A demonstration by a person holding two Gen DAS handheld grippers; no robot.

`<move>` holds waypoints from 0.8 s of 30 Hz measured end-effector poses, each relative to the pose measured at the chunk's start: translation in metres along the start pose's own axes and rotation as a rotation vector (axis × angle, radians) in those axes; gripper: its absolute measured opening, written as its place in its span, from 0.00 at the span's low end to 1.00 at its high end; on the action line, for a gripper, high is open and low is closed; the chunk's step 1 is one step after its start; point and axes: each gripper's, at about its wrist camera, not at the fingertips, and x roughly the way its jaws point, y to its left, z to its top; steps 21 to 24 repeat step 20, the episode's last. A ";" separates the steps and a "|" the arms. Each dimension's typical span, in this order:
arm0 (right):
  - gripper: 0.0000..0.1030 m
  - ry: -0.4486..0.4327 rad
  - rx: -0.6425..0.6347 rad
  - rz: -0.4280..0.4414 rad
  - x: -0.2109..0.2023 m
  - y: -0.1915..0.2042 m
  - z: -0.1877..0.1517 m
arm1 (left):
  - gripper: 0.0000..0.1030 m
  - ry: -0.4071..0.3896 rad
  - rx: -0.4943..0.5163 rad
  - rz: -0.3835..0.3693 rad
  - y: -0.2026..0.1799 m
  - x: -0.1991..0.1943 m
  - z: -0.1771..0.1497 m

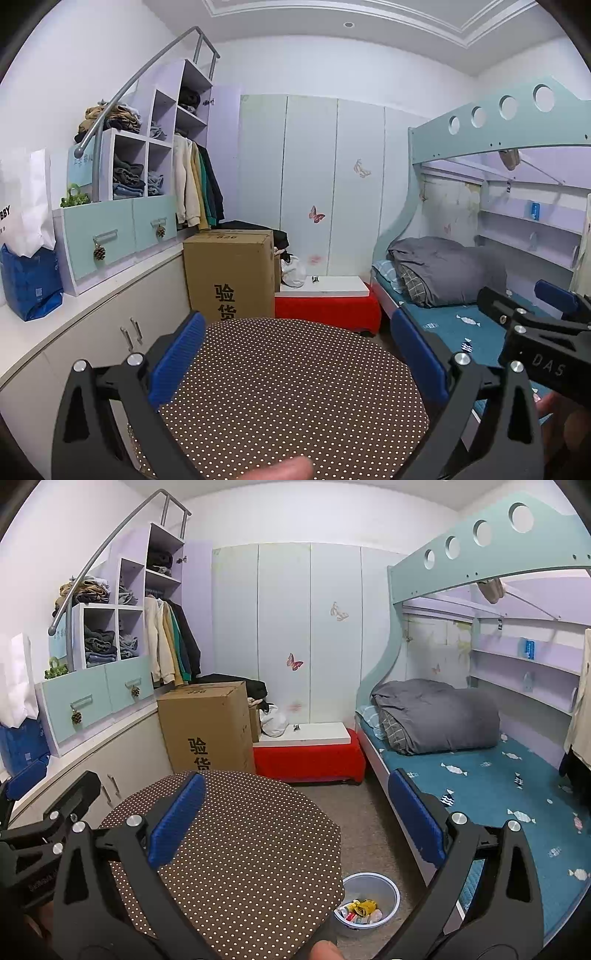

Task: Collect trash

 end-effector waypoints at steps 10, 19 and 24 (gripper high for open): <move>0.94 0.004 0.004 0.001 0.000 -0.001 -0.001 | 0.95 -0.008 -0.002 -0.014 -0.002 -0.001 0.000; 0.94 0.007 0.007 0.010 0.001 -0.002 0.000 | 0.95 0.010 -0.008 0.001 0.000 0.004 0.001; 0.94 0.006 0.007 0.010 0.001 0.000 0.000 | 0.95 0.013 -0.010 0.000 0.000 0.004 0.001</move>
